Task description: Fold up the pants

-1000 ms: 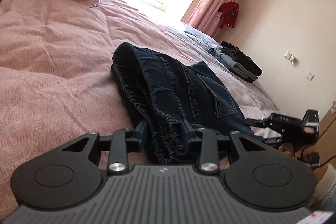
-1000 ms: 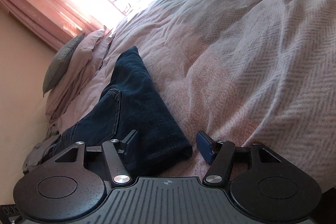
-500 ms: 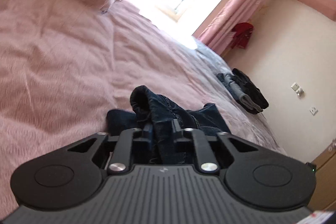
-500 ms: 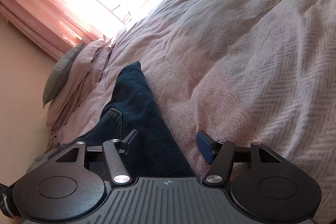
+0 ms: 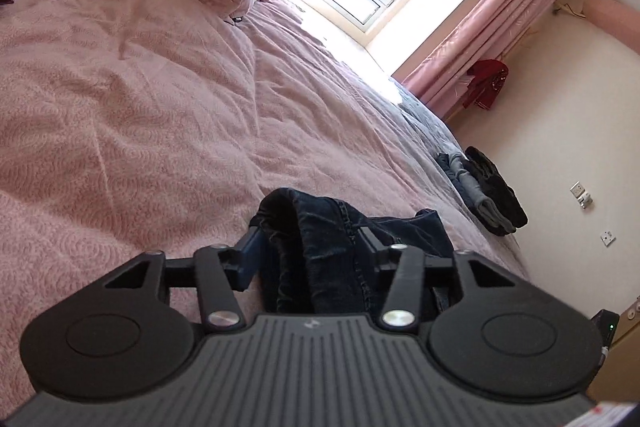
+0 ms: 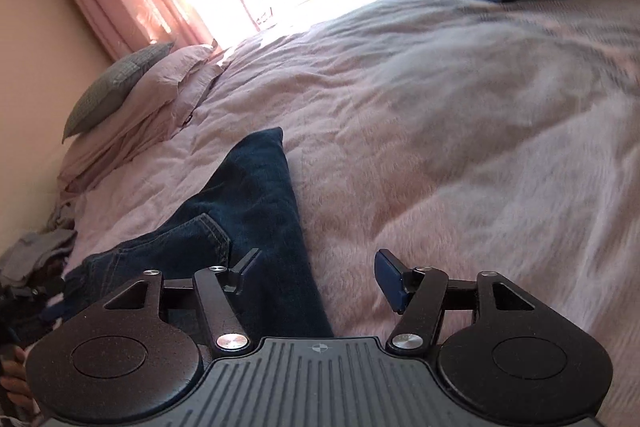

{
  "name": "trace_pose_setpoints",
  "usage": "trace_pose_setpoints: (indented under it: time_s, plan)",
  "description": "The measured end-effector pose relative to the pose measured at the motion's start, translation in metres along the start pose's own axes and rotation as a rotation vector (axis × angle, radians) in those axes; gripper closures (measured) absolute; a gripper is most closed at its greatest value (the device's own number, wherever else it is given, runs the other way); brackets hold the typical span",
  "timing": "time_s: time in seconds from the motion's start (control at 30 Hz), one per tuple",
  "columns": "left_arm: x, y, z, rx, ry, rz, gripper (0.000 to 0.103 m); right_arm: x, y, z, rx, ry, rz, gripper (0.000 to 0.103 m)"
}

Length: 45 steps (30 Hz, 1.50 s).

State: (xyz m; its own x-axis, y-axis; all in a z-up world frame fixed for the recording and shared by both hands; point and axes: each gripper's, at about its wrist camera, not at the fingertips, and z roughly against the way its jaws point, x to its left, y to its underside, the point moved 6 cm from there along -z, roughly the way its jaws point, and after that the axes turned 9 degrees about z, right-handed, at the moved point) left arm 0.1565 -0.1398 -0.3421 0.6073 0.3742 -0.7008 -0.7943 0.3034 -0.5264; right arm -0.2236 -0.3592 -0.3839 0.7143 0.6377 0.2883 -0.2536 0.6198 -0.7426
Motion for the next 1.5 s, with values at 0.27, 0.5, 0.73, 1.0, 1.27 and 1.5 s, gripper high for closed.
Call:
trace_pose_setpoints:
  time_s: [0.27,0.5,0.73,1.0,1.27,1.5]
  plan:
    - [0.008,-0.016,-0.020,-0.001,-0.025,0.041,0.057,-0.011,-0.049,-0.075,0.012,-0.221,-0.088,0.045]
    - [0.012,-0.014,-0.029,-0.008,-0.046,0.025,0.071,-0.026,-0.066,-0.130,0.092,-0.418,-0.255,0.089]
    - [0.020,-0.006,-0.034,-0.065,-0.058,-0.034,0.086,-0.038,-0.052,-0.147,0.134,-0.320,-0.327,0.093]
    - [0.007,-0.011,-0.005,-0.112,-0.242,-0.120,0.077,-0.005,-0.059,-0.032,-0.026,-0.067,0.095,0.074]
    - [-0.075,0.046,0.050,-0.022,-0.189,-0.388,0.077,0.051,0.023,0.058,-0.068,-0.033,0.348,0.073]
    - [-0.086,0.119,0.026,0.120,-0.270,-0.594,0.076,0.065,0.083,0.035,0.031,0.042,0.469,0.073]
